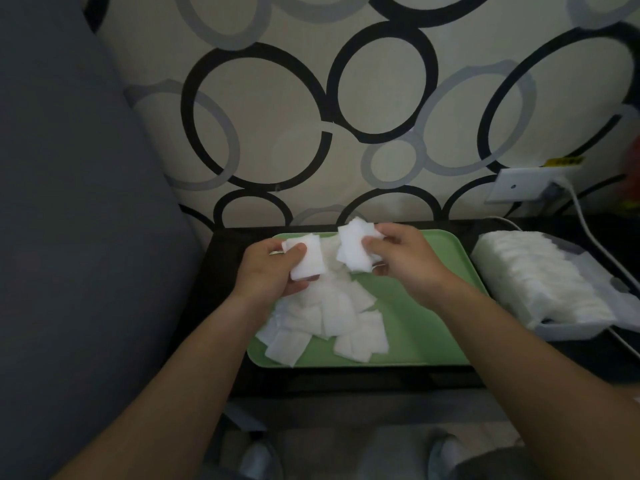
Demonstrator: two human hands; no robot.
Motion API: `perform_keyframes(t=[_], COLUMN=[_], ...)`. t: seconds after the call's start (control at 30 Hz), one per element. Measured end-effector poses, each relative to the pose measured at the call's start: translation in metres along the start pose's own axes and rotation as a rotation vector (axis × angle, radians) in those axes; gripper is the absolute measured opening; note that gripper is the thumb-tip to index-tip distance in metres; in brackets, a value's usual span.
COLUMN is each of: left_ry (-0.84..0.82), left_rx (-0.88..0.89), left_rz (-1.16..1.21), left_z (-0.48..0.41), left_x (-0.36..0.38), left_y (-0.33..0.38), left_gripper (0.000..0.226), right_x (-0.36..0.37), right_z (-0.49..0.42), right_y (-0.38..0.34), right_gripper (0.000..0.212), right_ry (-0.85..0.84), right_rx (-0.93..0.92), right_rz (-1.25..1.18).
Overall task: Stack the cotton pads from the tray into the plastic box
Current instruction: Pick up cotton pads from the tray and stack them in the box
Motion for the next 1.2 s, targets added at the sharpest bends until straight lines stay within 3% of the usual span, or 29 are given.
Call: perform_keyframes(t=[0.13, 0.37, 0.5, 0.57, 0.63, 0.77, 1.03, 1.2], left_ry=[-0.056, -0.248, -0.274, -0.302, -0.343, -0.379, -0.396, -0.446], left_rx=[-0.028, -0.016, 0.000, 0.010, 0.018, 0.025, 0.004, -0.090], left_rz=[-0.038, -0.033, -0.063, -0.070, -0.083, -0.119, -0.158, -0.043], left_z=[0.003, 0.015, 0.016, 0.018, 0.020, 0.023, 0.026, 0.027], left_x=[0.011, 0.038, 0.045, 0.048, 0.050, 0.053, 0.056, 0.055], left_y=[-0.001, 0.001, 0.002, 0.003, 0.003, 0.003, 0.004, 0.008], left_gripper=[0.027, 0.029, 0.031, 0.031, 0.028, 0.032, 0.035, 0.032], right_x=[-0.001, -0.003, -0.011, -0.015, -0.018, -0.023, -0.027, -0.029], right_z=[0.004, 0.010, 0.010, 0.010, 0.011, 0.011, 0.010, 0.008], right_y=[0.001, -0.001, -0.001, -0.001, -0.003, -0.002, -0.003, -0.008], right_gripper=[0.016, 0.018, 0.034, 0.027, 0.006, 0.015, 0.014, 0.023], right_ry=[-0.122, -0.177, -0.195, -0.219, -0.224, -0.195, -0.116, -0.074], right_rx=[0.038, 0.068, 0.057, 0.050, 0.041, 0.002, -0.100, -0.220], right_rz=[-0.221, -0.325, -0.266, -0.213, -0.151, -0.095, 0.063, 0.274])
Point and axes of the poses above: each hand's wrist, its own z-axis away from the middle knuckle, its own x-axis out of the palm, y = z × x, the point moved 2 cm from there along -z, towards the middle knuckle, and after that the axes turned 13 degrees about -x, right-handed, at the moved point
